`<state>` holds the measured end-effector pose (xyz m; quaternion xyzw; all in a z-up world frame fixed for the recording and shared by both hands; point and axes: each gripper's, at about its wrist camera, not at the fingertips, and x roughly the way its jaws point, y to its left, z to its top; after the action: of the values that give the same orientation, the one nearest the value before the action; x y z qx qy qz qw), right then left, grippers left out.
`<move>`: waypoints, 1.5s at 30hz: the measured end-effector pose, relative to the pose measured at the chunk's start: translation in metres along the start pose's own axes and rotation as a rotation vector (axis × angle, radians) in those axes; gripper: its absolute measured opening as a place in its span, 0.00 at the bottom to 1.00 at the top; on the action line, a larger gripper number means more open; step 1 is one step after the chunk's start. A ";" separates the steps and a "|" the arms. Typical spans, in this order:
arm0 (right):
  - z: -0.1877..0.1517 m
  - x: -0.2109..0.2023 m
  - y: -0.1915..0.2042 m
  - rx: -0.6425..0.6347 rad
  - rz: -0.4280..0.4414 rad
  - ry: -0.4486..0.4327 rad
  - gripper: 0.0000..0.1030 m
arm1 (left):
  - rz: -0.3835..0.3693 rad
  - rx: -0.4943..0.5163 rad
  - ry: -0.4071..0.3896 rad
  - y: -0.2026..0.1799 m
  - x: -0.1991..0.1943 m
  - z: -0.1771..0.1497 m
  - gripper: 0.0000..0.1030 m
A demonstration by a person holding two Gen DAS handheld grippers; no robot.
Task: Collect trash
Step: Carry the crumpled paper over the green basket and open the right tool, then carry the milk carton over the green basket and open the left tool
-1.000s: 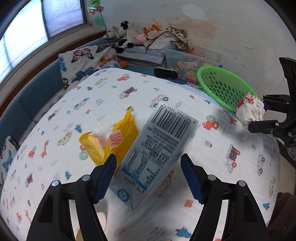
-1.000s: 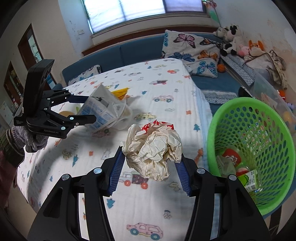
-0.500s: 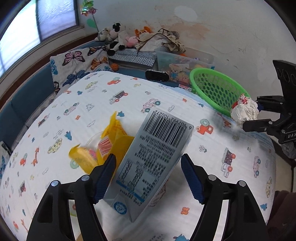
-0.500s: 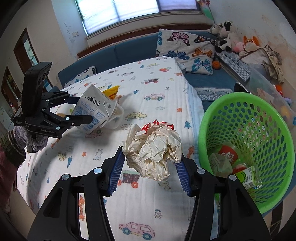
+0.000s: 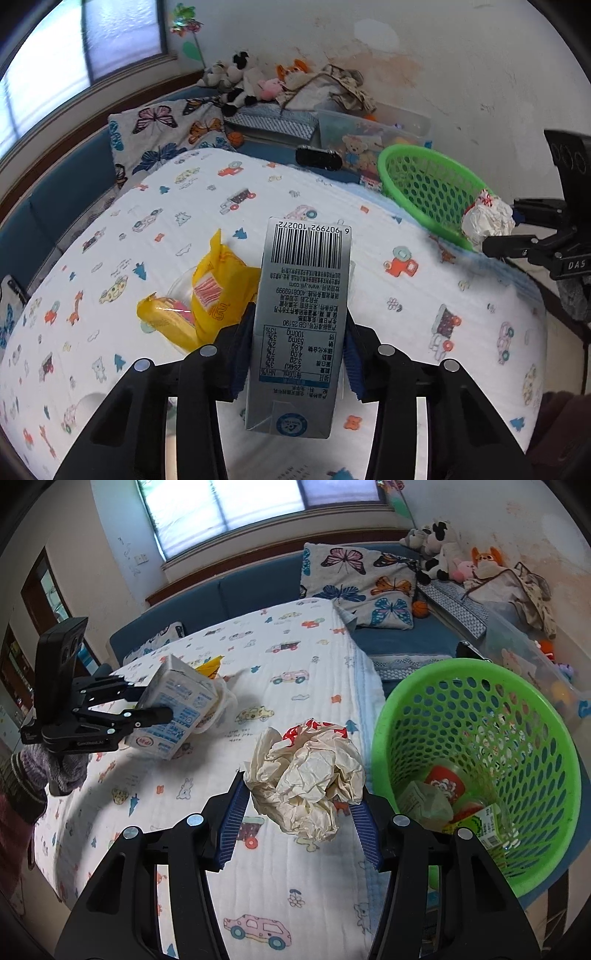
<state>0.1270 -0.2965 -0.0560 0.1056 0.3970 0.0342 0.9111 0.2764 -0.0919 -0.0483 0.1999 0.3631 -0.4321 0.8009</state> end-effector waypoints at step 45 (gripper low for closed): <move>-0.044 -0.060 -0.164 0.194 -0.207 -0.041 0.70 | -0.105 0.008 -0.012 -0.179 0.033 0.116 0.40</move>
<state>0.0503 -0.4584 -0.0782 0.1522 0.3884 -0.1007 0.9032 0.1864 -0.2817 0.0016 0.1810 0.3667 -0.4761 0.7786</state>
